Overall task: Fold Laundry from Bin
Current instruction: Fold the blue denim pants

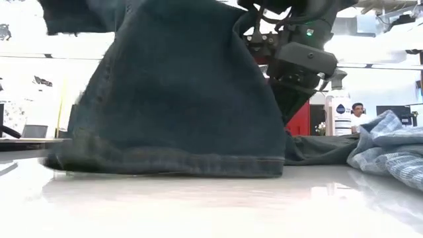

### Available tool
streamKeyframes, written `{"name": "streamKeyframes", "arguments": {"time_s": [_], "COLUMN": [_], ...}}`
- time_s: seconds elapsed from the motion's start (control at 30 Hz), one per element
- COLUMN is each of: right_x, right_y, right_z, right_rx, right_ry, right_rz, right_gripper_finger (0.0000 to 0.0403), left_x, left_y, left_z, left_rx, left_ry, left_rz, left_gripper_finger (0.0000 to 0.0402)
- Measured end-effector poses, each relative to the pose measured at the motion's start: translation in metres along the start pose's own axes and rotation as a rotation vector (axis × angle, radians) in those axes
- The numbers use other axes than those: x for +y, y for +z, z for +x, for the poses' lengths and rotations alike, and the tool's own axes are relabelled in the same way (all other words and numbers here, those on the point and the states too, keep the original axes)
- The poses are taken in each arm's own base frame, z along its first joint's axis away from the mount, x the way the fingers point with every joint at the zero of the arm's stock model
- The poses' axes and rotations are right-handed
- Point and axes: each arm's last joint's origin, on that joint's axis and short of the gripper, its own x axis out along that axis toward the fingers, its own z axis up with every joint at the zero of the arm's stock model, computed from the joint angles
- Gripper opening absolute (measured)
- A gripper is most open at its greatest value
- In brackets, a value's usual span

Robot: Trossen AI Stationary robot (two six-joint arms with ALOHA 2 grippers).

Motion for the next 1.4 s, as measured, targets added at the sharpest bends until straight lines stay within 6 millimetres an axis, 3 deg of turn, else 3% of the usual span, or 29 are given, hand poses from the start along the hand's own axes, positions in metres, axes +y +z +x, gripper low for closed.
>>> {"name": "streamKeyframes", "arguments": {"time_s": [0.1, 0.17, 0.37, 0.53, 0.67, 0.77, 0.9, 1.0, 1.17, 1.4], "right_x": [0.0, 0.0, 0.0, 0.0, -0.002, -0.003, -0.003, -0.002, -0.001, 0.002], "right_y": [-0.001, -0.002, -0.003, -0.004, -0.003, -0.002, -0.002, 0.0, 0.0, 0.002], "right_z": [0.001, 0.002, 0.003, 0.003, 0.004, 0.004, 0.004, 0.004, 0.004, 0.0], "right_rx": [0.0, 0.004, 0.006, 0.009, 0.007, 0.005, -0.001, -0.016, -0.022, -0.027], "right_ry": [0.002, 0.001, 0.001, 0.0, -0.001, -0.002, 0.0, 0.005, 0.007, 0.007], "right_rz": [0.0, 0.005, 0.008, 0.006, 0.008, 0.009, 0.011, 0.017, 0.016, -0.02], "right_gripper_finger": [0.0022, 0.0022, 0.0022, 0.0022, 0.0022, 0.0022, 0.0022, 0.0022, 0.0022, 0.0021], "left_x": [-0.008, -0.015, -0.031, -0.038, -0.045, -0.057, -0.071, -0.079, -0.093, -0.098], "left_y": [-0.002, -0.007, -0.037, -0.059, -0.053, -0.034, -0.024, -0.028, -0.056, -0.082], "left_z": [0.015, 0.036, 0.095, 0.122, 0.127, 0.136, 0.171, 0.205, 0.271, 0.348], "left_rx": [0.105, 0.199, 0.458, 0.622, 0.586, 0.338, 0.19, 0.198, 0.36, 0.441], "left_ry": [-0.135, -0.21, -0.354, -0.435, -0.674, -0.82, -0.812, -0.879, -0.928, -1.002], "left_rz": [0.183, 0.222, 0.419, 0.363, 0.25, 0.198, 0.209, 0.213, 0.254, 0.254], "left_gripper_finger": [0.0003, 0.0012, 0.0094, 0.0181, 0.0214, 0.0214, 0.0197, 0.0182, 0.0163, 0.0147]}}
